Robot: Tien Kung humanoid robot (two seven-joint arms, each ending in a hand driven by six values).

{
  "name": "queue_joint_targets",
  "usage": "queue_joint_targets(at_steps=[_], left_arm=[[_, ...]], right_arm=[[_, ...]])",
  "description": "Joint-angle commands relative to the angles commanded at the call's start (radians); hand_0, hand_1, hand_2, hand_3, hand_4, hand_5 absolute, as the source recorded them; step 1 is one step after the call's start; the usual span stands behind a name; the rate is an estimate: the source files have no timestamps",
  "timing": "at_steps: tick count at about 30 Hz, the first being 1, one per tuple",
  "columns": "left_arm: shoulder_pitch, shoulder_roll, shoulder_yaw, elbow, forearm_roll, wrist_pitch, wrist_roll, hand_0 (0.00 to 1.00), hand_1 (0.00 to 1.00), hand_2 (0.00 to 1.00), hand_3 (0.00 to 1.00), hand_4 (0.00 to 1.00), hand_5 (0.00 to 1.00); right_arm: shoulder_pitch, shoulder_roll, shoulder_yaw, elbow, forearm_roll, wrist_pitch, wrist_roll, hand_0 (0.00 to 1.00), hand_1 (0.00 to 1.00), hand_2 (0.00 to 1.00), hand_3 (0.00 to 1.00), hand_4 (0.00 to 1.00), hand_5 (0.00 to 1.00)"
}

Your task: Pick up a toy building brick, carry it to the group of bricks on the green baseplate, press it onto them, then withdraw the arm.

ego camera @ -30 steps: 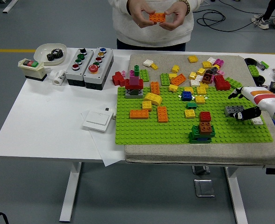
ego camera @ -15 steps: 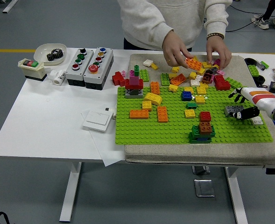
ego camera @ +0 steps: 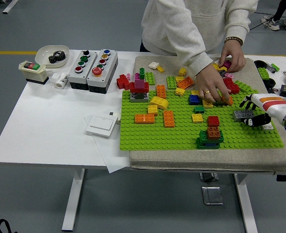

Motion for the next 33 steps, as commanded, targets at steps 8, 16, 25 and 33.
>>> queue_joint_targets(at_steps=[8, 16, 25, 33], left_arm=[[-0.004, 0.000, 0.001, 0.000, 0.001, 0.000, 0.001, 0.663, 0.711, 0.732, 0.583, 0.657, 0.653], [-0.007, -0.002, 0.000, 0.000, 0.000, 0.001, 0.001, 0.662, 0.713, 0.733, 0.583, 0.656, 0.653], [-0.011, -0.003, -0.001, -0.001, 0.003, 0.001, 0.002, 0.658, 0.714, 0.734, 0.582, 0.653, 0.653], [-0.012, -0.003, -0.001, -0.001, 0.004, 0.001, 0.002, 0.658, 0.715, 0.735, 0.582, 0.653, 0.653]], right_arm=[[0.000, 0.006, -0.005, -0.009, 0.003, -0.009, 0.007, 0.597, 0.551, 0.589, 0.594, 0.734, 0.177], [0.001, 0.008, -0.012, -0.023, -0.004, -0.002, 0.012, 0.601, 0.554, 0.587, 0.598, 0.721, 0.164], [0.001, 0.012, -0.019, -0.032, -0.004, -0.006, 0.015, 0.594, 0.554, 0.585, 0.587, 0.711, 0.171], [-0.001, 0.014, -0.024, -0.035, -0.001, -0.013, 0.019, 0.584, 0.538, 0.578, 0.568, 0.692, 0.173]])
